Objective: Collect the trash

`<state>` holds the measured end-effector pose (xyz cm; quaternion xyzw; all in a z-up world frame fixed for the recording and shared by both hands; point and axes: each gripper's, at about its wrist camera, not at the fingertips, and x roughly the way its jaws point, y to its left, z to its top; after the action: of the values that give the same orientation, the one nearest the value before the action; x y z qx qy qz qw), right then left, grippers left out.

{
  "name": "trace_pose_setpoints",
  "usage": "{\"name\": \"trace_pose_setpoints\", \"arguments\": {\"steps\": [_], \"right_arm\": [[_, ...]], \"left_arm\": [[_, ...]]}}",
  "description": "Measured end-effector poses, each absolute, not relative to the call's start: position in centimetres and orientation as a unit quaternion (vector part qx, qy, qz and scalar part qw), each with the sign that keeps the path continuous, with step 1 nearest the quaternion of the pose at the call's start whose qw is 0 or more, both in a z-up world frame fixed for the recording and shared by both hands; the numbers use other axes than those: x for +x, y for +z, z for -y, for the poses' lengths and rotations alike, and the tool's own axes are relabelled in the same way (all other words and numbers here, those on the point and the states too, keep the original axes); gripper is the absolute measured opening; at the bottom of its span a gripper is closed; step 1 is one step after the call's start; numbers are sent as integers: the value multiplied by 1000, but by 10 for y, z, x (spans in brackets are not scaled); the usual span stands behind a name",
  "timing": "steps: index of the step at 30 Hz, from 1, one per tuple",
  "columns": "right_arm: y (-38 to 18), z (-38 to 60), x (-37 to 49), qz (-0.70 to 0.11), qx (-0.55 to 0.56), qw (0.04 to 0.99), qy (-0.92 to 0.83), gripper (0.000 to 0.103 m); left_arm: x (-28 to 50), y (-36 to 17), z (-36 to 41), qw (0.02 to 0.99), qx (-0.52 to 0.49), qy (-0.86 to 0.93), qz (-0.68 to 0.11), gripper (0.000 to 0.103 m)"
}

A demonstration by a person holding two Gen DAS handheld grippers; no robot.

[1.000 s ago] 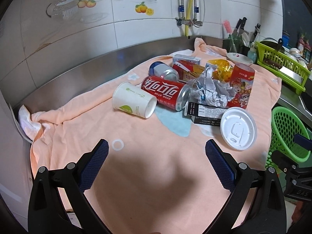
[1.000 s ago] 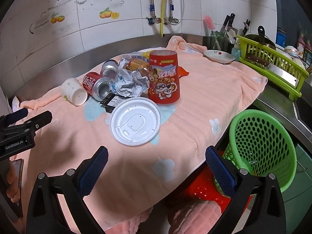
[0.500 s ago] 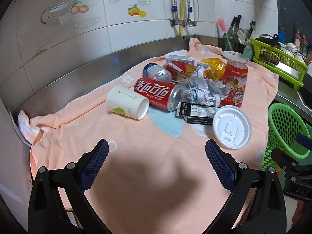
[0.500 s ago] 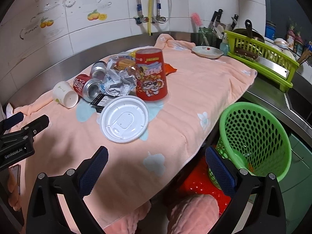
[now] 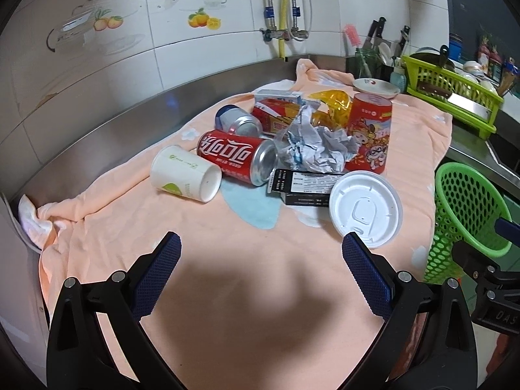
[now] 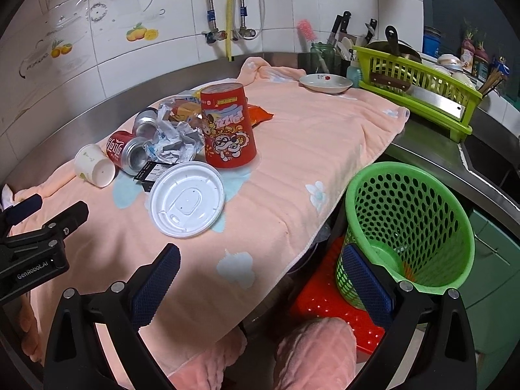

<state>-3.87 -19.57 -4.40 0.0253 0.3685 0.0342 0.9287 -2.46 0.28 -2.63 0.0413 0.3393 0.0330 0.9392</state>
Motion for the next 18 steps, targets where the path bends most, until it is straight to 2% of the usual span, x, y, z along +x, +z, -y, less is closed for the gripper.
{"name": "trace_pose_setpoints", "arguments": {"steps": [18], "right_arm": [[-42, 191, -40, -365, 21, 930, 36, 97]], "left_arm": [[-25, -25, -2, 940, 44, 32, -338, 98]]}}
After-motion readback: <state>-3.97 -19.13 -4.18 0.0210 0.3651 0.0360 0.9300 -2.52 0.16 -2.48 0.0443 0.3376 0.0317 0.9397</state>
